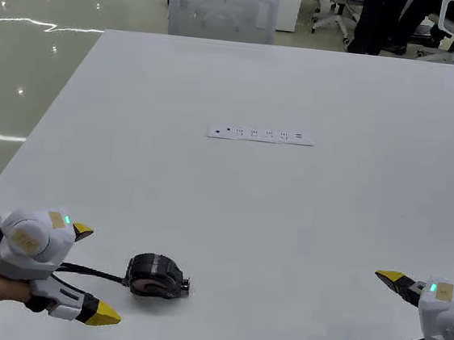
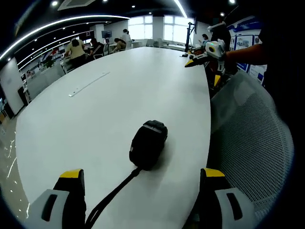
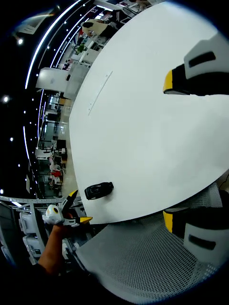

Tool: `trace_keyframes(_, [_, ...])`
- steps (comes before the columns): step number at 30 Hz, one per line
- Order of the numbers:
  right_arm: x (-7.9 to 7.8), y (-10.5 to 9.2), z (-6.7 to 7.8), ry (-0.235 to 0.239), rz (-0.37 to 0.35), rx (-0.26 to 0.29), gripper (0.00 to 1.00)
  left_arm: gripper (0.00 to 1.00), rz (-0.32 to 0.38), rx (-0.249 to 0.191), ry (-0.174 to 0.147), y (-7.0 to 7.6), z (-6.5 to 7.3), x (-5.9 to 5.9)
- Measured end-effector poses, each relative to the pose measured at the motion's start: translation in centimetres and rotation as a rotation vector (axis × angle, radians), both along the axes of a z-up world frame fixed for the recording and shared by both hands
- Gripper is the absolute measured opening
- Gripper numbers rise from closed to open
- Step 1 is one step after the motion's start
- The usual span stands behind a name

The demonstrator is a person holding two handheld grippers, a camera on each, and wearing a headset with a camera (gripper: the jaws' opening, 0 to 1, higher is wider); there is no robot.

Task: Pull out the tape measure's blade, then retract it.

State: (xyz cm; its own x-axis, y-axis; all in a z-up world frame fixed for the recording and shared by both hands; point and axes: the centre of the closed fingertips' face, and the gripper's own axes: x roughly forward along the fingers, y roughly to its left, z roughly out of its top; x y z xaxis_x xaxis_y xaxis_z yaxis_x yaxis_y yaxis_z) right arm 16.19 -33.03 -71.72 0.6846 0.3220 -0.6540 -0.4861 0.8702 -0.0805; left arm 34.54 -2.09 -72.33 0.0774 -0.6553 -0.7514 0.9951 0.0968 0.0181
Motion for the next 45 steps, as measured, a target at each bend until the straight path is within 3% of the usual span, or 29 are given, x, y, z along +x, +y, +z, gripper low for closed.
trace_keyframes(3, [-0.2,-0.3,-0.5,0.027,0.007,-0.005,1.00,0.97,-0.075,0.063,-0.008,0.0,-0.3,-0.1])
trace_keyframes(5, [-0.3,-0.5,-0.6,0.039,0.006,-0.001,1.00,0.94,-0.109,0.095,0.004,-0.1,-0.3,-0.4])
trace_keyframes(9, [0.1,-0.4,-0.3,0.051,-0.003,0.020,1.00,0.93,-0.190,0.138,-0.031,-0.7,0.1,-0.3])
trace_keyframes(13, [1.0,-0.3,0.6,0.024,-0.005,0.017,1.00,0.93,-0.237,0.182,-0.041,-1.2,0.0,-0.2])
trace_keyframes(16, [1.4,0.4,1.0,0.040,0.009,0.019,1.00,0.91,-0.295,0.232,-0.031,-1.5,-0.1,-0.9])
trace_keyframes(18, [1.9,1.1,1.3,0.005,0.059,0.004,1.00,0.91,-0.319,0.246,-0.027,-1.9,-0.2,-1.2])
trace_keyframes(20, [1.9,1.8,1.2,0.020,0.078,0.012,1.00,0.91,-0.338,0.260,-0.008,-2.2,-0.4,-1.7])
trace_keyframes(25, [2.9,3.2,1.4,0.008,0.118,0.002,1.00,0.89,-0.389,0.278,-0.048,-3.0,-1.0,-2.0])
trace_keyframes(27, [3.2,3.7,1.4,0.013,0.132,0.005,0.99,0.88,-0.398,0.290,-0.078,-3.3,-1.3,-1.7])
trace_keyframes(34, [3.7,5.8,1.6,0.031,0.199,0.034,0.98,0.87,-0.413,0.291,-0.071,-4.4,-1.4,-2.0])
trace_keyframes(35, [3.8,5.9,1.6,0.034,0.205,0.033,0.97,0.87,-0.411,0.286,-0.075,-4.6,-1.3,-2.0])
trace_keyframes(36, [3.9,6.1,1.4,0.042,0.218,0.030,0.96,0.87,-0.409,0.255,-0.111,-5.4,-1.1,-1.6])
trace_keyframes(37, [4.1,6.3,1.4,0.043,0.225,0.028,0.96,0.86,-0.402,0.240,-0.120,-5.8,-0.9,-1.5])
trace_keyframes(39, [4.3,6.9,1.4,0.049,0.248,0.029,0.96,0.80,-0.386,0.222,-0.107,-6.4,-0.7,-1.5])
trace_keyframes(41, [4.5,7.7,1.4,0.053,0.279,0.032,0.96,0.79,-0.388,0.222,-0.110,-6.7,-0.6,-1.5])
trace_keyframes(43, [4.9,8.2,1.5,0.053,0.290,0.032,0.96,0.74,-0.394,0.201,-0.136,-7.2,-0.3,-1.3])
trace_keyframes(45, [5.1,8.7,1.7,0.051,0.296,0.038,0.95,0.70,-0.379,0.200,-0.127,-7.4,-0.2,-1.1])
